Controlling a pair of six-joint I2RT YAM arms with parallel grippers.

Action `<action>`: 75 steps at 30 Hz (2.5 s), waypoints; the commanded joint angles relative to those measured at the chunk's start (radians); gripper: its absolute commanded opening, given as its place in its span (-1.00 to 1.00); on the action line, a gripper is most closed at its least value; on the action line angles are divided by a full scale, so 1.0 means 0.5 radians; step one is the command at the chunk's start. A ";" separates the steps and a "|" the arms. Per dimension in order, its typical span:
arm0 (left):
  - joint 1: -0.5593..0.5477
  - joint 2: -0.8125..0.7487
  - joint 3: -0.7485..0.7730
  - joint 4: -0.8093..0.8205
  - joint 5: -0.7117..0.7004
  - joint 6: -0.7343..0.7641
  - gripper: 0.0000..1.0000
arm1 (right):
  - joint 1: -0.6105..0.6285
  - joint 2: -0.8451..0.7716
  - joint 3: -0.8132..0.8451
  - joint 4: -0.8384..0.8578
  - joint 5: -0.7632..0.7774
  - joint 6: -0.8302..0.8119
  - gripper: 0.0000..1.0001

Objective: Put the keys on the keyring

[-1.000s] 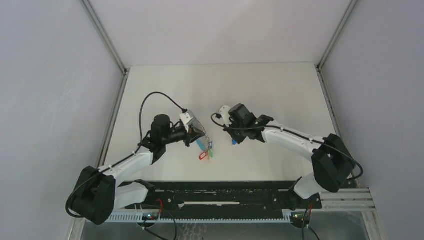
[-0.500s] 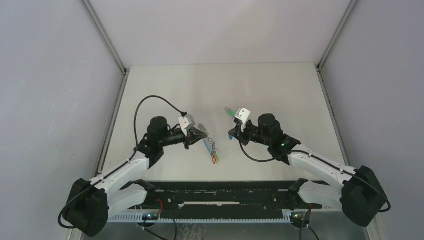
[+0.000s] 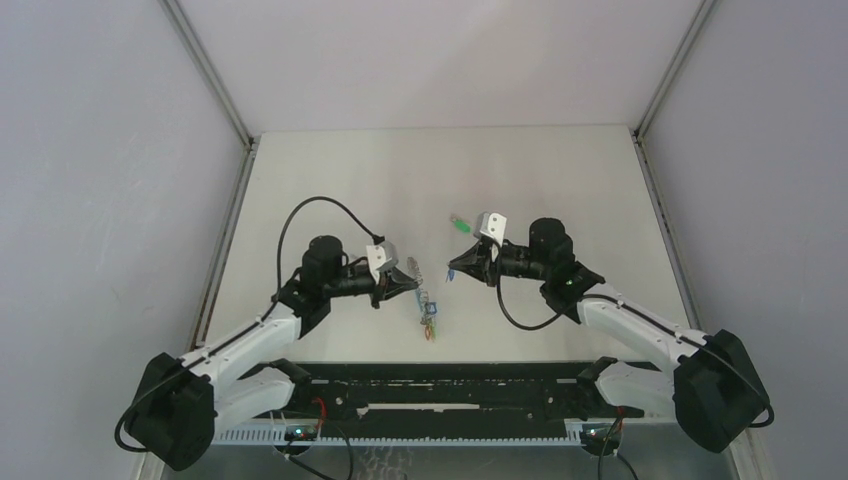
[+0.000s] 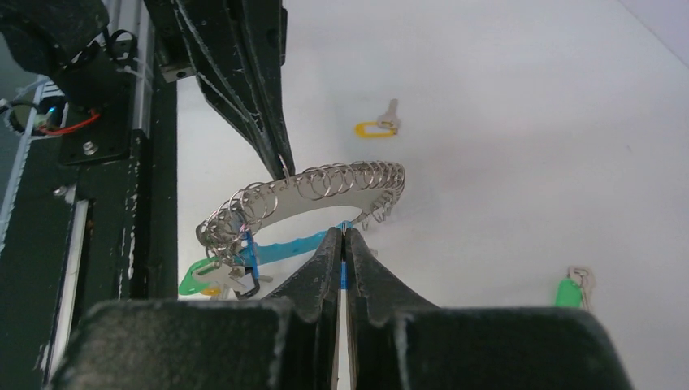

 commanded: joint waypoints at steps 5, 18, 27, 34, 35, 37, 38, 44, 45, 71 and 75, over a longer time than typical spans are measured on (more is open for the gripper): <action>-0.058 0.081 0.081 0.016 0.094 0.129 -1.00 | -0.025 0.129 0.156 -0.224 -0.364 -0.184 -1.00; -0.171 0.264 0.169 -0.035 0.097 0.220 -1.00 | 0.168 0.215 0.290 -0.545 -0.172 -0.580 -1.00; -0.177 0.297 0.155 0.034 0.117 0.196 -1.00 | 0.337 0.328 0.373 -0.758 0.049 -0.732 -1.00; -0.177 0.318 0.158 0.042 0.132 0.186 -1.00 | 0.401 0.332 0.367 -0.757 0.118 -0.760 -1.00; -0.178 0.316 0.155 0.043 0.135 0.186 -1.00 | 0.404 0.333 0.365 -0.755 0.118 -0.759 -1.00; -0.177 0.315 0.155 0.044 0.137 0.186 -1.00 | 0.414 0.339 0.365 -0.747 0.120 -0.760 -1.00; -0.177 0.315 0.155 0.043 0.138 0.186 -0.99 | 0.418 0.348 0.365 -0.741 0.126 -0.766 -1.00; -0.178 0.327 0.158 0.043 0.138 0.184 -0.99 | 0.453 0.371 0.365 -0.724 0.161 -0.775 -1.00; -0.179 0.327 0.158 0.041 0.141 0.183 -1.00 | 0.455 0.369 0.365 -0.721 0.168 -0.774 -1.00; -0.177 0.336 0.161 0.048 0.141 0.184 -1.00 | 0.468 0.368 0.365 -0.664 0.176 -0.729 -1.00; -0.180 0.336 0.161 0.044 0.144 0.184 -1.00 | 0.471 0.374 0.369 -0.663 0.168 -0.723 -1.00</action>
